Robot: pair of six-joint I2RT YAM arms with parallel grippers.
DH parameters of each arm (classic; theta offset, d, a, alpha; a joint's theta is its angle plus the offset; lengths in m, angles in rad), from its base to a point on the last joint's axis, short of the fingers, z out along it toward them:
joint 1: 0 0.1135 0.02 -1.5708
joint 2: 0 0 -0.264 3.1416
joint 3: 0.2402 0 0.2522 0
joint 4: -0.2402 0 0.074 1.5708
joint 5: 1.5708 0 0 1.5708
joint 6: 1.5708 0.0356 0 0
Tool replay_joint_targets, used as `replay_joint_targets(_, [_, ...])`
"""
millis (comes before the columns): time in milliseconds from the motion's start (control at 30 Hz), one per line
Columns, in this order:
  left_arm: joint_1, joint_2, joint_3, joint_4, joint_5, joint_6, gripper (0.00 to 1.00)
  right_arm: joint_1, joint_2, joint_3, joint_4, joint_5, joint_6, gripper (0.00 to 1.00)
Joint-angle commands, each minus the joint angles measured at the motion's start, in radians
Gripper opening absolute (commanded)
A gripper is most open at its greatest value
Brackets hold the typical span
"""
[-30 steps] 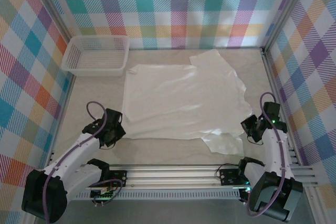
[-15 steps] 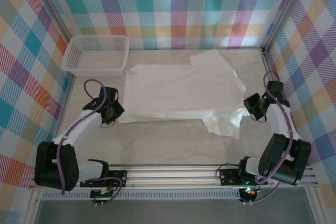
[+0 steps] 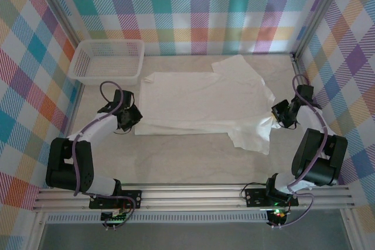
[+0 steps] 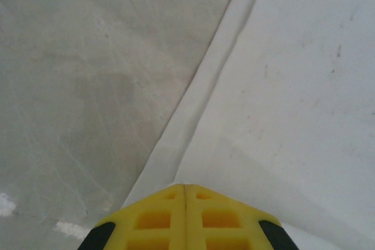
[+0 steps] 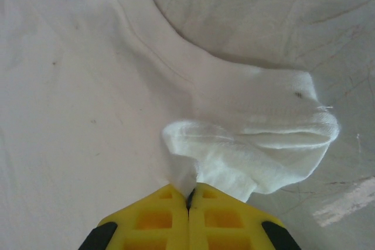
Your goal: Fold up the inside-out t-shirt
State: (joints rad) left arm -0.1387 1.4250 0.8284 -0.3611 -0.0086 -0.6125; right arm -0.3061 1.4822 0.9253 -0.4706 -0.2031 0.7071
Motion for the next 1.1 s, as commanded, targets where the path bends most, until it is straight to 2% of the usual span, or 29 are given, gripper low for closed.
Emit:
replay_joint_targets(0, [0.014,-0.039,0.035,-0.017,-0.042,0.037,0.0,0.004,-0.012,0.046,0.035,0.018,0.017,0.0])
replay_joint_targets(167, [0.017,0.027,0.057,-0.028,-0.043,0.034,0.0,0.003,0.058,0.087,0.045,-0.006,0.024,0.0])
replay_joint_targets(367, [0.015,0.147,0.071,0.044,-0.027,0.046,0.01,0.011,0.19,0.108,0.078,-0.011,0.008,0.0])
replay_joint_targets(400, [0.017,0.173,0.075,0.052,-0.03,0.047,0.08,0.013,0.225,0.128,0.066,-0.033,-0.005,0.07])
replay_joint_targets(467, [0.017,0.199,0.076,0.062,-0.029,0.048,0.24,0.012,0.257,0.155,0.038,-0.077,-0.026,0.31])
replay_joint_targets(500, [0.017,0.192,0.068,0.07,-0.026,0.045,0.3,0.013,0.244,0.157,0.016,-0.066,-0.024,0.39])
replay_joint_targets(600, [0.016,0.086,0.038,0.074,-0.045,0.045,0.37,0.013,0.108,0.113,-0.02,0.024,-0.026,0.51])
replay_joint_targets(700, [0.016,-0.067,0.015,0.037,-0.069,0.059,0.41,0.013,-0.061,0.011,-0.043,0.088,-0.023,0.52])
replay_joint_targets(833, [-0.035,-0.227,-0.023,0.04,0.006,0.077,0.43,0.039,-0.189,-0.163,-0.103,0.093,-0.019,0.52])
replay_joint_targets(933, [-0.124,-0.277,-0.04,0.042,0.049,0.102,0.47,0.105,-0.204,-0.239,-0.101,0.136,-0.05,0.52])
replay_joint_targets(1067, [-0.228,-0.278,-0.043,0.03,0.031,0.124,0.55,0.165,-0.094,-0.221,-0.115,0.107,-0.095,0.52])
